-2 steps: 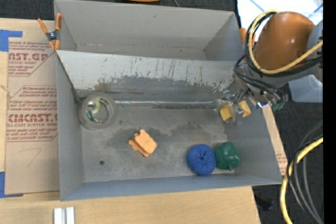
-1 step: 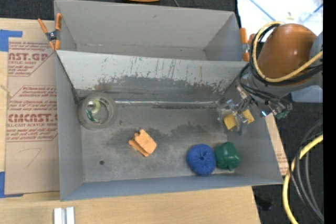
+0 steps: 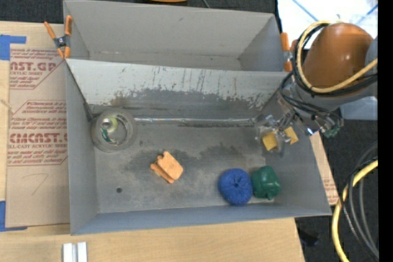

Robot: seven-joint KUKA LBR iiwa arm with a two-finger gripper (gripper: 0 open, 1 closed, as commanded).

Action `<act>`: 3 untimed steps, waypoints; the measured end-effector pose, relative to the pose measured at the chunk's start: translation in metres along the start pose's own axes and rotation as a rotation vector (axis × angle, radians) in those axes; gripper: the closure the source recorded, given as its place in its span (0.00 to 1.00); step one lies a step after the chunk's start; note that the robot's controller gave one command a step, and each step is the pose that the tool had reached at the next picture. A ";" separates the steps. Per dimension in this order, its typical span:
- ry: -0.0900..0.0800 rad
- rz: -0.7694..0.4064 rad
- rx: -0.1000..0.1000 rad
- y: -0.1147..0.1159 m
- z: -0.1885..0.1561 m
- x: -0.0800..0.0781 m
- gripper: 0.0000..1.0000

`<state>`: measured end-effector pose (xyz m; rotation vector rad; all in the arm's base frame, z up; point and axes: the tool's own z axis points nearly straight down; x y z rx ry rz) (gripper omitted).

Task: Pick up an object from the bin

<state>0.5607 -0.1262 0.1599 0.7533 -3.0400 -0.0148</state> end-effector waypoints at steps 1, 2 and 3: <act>-0.007 -0.135 0.006 -0.001 0.014 -0.018 1.00; -0.010 -0.050 0.006 -0.003 -0.077 -0.022 1.00; -0.009 -0.074 0.005 -0.001 -0.103 -0.016 1.00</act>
Offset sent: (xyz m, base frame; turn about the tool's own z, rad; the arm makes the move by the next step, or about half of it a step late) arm 0.0254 0.0063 0.1274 0.0091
